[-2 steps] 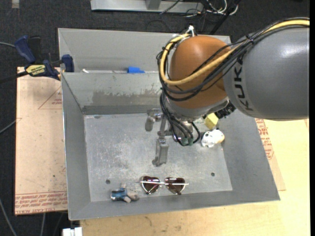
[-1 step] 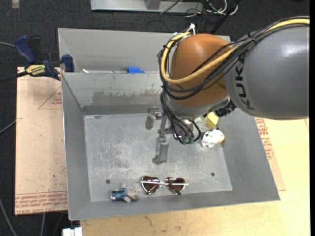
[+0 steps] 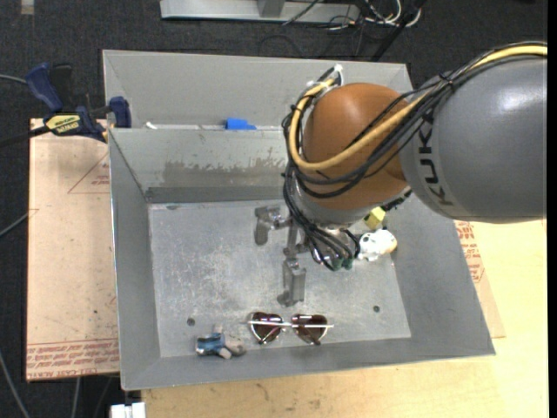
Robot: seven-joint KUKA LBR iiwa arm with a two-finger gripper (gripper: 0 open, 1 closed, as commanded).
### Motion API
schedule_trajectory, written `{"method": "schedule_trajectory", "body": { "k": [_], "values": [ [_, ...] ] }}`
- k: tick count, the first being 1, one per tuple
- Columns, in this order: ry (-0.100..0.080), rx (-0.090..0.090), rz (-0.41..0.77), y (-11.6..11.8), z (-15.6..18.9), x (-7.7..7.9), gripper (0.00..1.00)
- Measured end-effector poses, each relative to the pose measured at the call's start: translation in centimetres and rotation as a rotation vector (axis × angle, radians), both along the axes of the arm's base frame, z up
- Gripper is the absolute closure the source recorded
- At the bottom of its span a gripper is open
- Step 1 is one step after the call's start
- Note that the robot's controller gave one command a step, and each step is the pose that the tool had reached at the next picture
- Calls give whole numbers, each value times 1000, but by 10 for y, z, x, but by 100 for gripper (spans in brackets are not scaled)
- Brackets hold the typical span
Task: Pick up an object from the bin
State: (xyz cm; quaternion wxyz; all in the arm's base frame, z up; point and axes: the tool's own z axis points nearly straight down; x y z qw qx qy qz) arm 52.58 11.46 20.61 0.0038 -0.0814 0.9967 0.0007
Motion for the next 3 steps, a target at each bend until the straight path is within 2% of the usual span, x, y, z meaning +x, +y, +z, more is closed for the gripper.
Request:
{"method": "schedule_trajectory", "body": {
  "k": [1,2,3],
  "values": [
    [0,-2,249,15,-60,17,0],
    [6,1,295,-15,-86,-3,0],
    [3,-3,464,-61,-124,3,0]
  ]
}}
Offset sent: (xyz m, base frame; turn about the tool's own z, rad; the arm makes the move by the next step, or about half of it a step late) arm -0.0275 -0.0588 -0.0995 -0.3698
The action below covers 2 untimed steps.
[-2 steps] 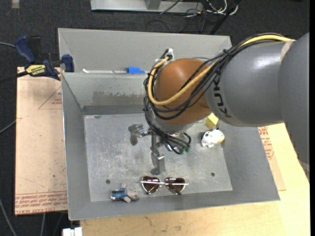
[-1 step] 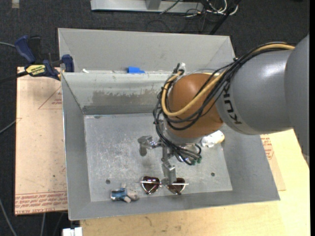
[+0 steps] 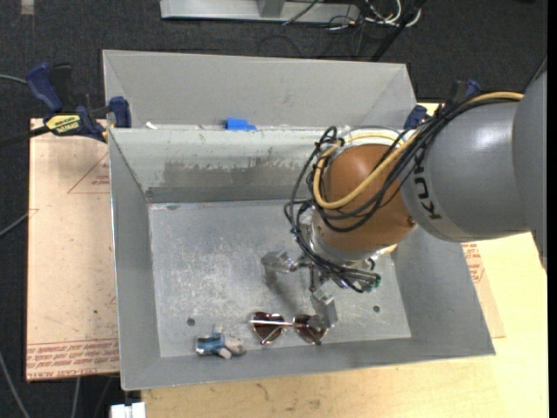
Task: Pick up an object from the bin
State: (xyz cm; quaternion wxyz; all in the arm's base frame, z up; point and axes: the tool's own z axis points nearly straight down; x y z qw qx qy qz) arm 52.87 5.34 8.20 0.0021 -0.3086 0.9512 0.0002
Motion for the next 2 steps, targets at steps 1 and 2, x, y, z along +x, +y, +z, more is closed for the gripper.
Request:
{"method": "schedule_trajectory", "body": {
  "k": [1,2],
  "values": [
    [-2,-4,3,8,-11,-19,0],
    [-9,0,329,-6,-10,-35,100]
  ]
}}
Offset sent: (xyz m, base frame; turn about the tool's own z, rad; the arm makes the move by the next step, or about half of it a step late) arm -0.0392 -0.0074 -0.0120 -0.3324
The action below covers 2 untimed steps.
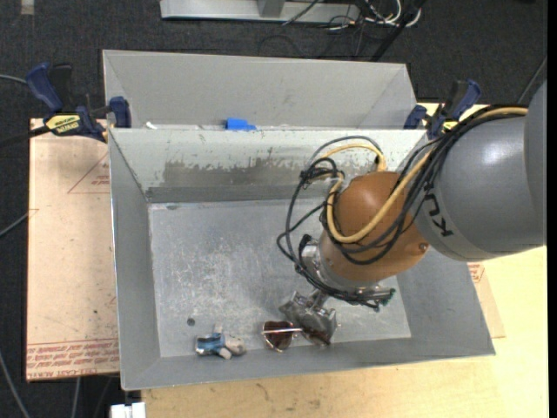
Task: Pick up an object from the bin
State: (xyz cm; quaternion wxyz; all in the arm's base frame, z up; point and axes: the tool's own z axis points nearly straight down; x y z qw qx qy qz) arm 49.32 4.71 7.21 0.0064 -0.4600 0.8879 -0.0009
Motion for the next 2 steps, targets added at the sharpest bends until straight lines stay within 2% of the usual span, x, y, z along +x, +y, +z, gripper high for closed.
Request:
{"method": "schedule_trajectory", "body": {
  "k": [1,2],
  "values": [
    [0,0,0,0,0,0,100],
    [12,-1,-14,-1,35,-4,100]
  ]
}}
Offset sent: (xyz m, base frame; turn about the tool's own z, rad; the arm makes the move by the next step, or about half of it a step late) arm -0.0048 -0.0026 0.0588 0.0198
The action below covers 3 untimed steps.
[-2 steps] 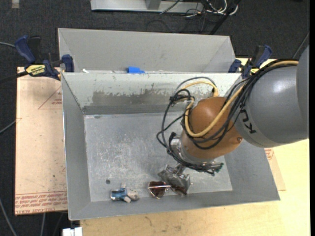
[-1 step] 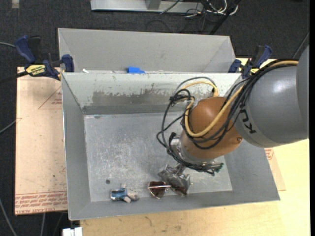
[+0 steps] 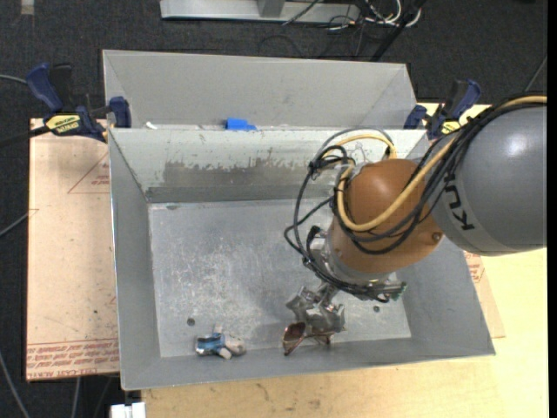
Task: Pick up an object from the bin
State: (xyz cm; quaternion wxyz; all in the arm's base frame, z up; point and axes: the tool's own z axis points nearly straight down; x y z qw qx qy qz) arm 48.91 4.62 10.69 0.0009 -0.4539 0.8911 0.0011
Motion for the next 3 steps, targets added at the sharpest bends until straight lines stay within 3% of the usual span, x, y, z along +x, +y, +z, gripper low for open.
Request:
{"method": "schedule_trajectory", "body": {
  "k": [1,2,3],
  "values": [
    [-1,1,15,-49,28,12,100],
    [-1,0,9,11,60,7,0],
    [-3,1,13,30,66,5,0]
  ]
}}
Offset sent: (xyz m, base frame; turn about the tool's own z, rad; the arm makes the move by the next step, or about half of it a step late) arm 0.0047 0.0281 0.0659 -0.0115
